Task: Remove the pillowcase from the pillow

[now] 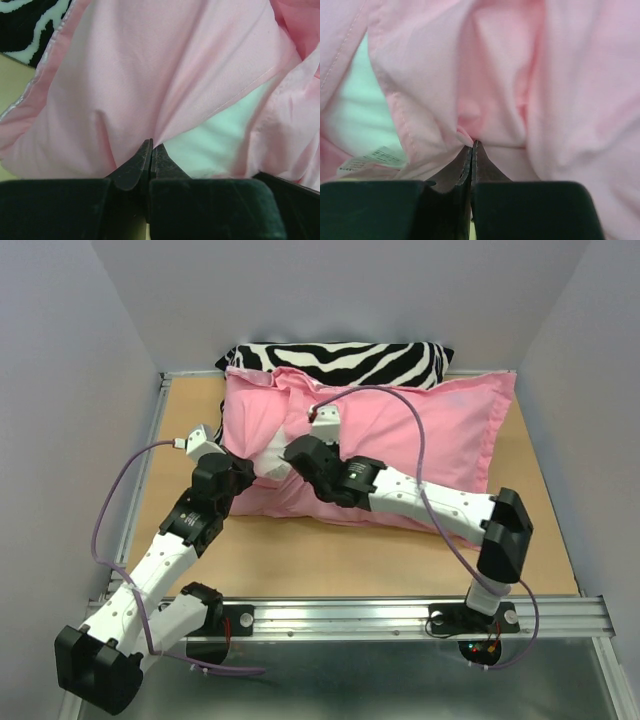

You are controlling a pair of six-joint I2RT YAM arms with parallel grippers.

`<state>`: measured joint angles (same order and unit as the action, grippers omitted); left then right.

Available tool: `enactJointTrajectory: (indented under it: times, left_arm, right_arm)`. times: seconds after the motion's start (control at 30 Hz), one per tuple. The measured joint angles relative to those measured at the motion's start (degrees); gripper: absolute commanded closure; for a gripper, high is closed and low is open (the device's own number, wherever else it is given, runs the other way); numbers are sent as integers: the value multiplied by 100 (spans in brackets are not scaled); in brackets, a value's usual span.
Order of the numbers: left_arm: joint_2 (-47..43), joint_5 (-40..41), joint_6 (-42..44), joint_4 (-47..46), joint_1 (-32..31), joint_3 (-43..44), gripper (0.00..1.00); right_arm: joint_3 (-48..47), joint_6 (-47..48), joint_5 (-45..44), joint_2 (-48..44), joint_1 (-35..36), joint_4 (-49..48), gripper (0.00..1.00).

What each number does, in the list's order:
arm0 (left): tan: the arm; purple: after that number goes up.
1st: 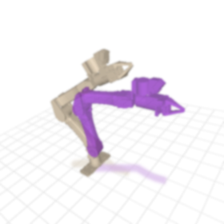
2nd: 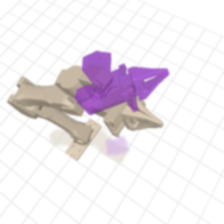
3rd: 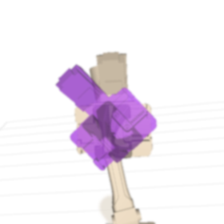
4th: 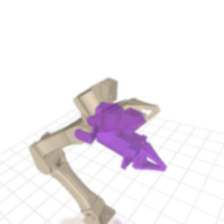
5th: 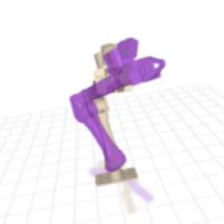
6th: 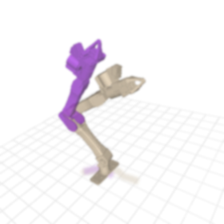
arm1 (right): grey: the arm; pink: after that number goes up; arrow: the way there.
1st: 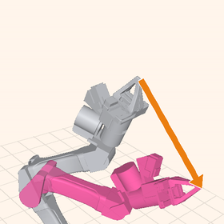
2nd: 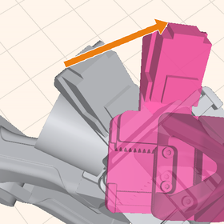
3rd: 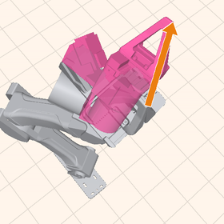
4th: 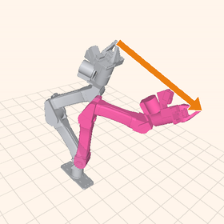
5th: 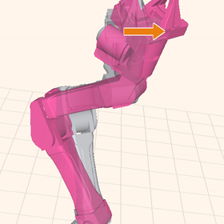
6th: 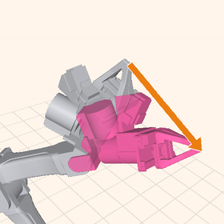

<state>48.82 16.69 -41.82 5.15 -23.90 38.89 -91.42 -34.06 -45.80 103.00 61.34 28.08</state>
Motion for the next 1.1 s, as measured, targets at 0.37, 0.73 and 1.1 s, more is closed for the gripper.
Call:
enactJointTrajectory:
  times: [0.37,0.73,1.1]
  left_arm:
    - [15,-350,-31,-249,-42,-107,100]
    - [85,-566,-105,-221,-37,-632,100]
    - [-271,-699,-44,111,-4,-654,100]
  right_arm:
    - [1121,-26,166,-2481,-894,514,99]
    - [2326,22,962,-1923,-933,210,90]
    - [2350,358,1408,-2168,-964,15,63]
